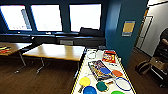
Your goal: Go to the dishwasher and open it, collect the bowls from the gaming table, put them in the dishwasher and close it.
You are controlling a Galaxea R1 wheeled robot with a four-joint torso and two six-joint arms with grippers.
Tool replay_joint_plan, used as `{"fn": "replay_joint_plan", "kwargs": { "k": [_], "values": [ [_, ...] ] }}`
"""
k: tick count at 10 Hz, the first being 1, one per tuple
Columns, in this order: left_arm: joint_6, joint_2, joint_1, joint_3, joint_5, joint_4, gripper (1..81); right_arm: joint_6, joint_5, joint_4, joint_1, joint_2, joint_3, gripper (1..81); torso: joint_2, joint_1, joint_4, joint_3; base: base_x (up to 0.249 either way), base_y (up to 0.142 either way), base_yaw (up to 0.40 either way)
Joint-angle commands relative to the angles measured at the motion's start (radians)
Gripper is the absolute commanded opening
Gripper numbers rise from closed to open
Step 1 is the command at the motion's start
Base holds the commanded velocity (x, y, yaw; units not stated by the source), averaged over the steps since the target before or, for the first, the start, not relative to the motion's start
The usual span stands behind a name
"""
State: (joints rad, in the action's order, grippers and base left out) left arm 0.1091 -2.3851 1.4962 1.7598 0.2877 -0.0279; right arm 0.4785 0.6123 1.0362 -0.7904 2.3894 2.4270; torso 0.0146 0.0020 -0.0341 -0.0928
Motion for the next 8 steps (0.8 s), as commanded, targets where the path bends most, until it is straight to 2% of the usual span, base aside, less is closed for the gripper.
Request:
{"fn": "replay_joint_plan", "kwargs": {
  "k": [1, 3, 5, 8],
  "values": [
    [0.004, 0.030, -0.043, -0.019, -0.044, -0.004, 81.1, 0.011, 0.187, 0.033, 0.122, 0.041, 0.125, 81.1, 0.000, 0.000, 0.000, 0.000, 0.000, 0.000, 0.000],
    [0.004, 0.021, -0.043, -0.019, -0.044, -0.006, 81.1, 0.012, 0.210, 0.054, 0.131, 0.043, 0.121, 81.1, 0.000, 0.000, 0.000, 0.000, 0.000, 0.000, 0.000],
    [0.004, 0.006, -0.043, 0.000, -0.044, -0.006, 81.1, 0.015, 0.280, 0.071, 0.148, 0.035, 0.124, 81.1, 0.000, 0.000, 0.000, 0.000, 0.000, 0.000, 0.000],
    [0.004, -0.010, -0.043, 0.021, -0.044, -0.007, 81.1, 0.014, 0.288, 0.071, 0.156, 0.013, 0.127, 81.1, 0.000, 0.000, 0.000, 0.000, 0.000, 0.000, 0.000]
  ]
}}
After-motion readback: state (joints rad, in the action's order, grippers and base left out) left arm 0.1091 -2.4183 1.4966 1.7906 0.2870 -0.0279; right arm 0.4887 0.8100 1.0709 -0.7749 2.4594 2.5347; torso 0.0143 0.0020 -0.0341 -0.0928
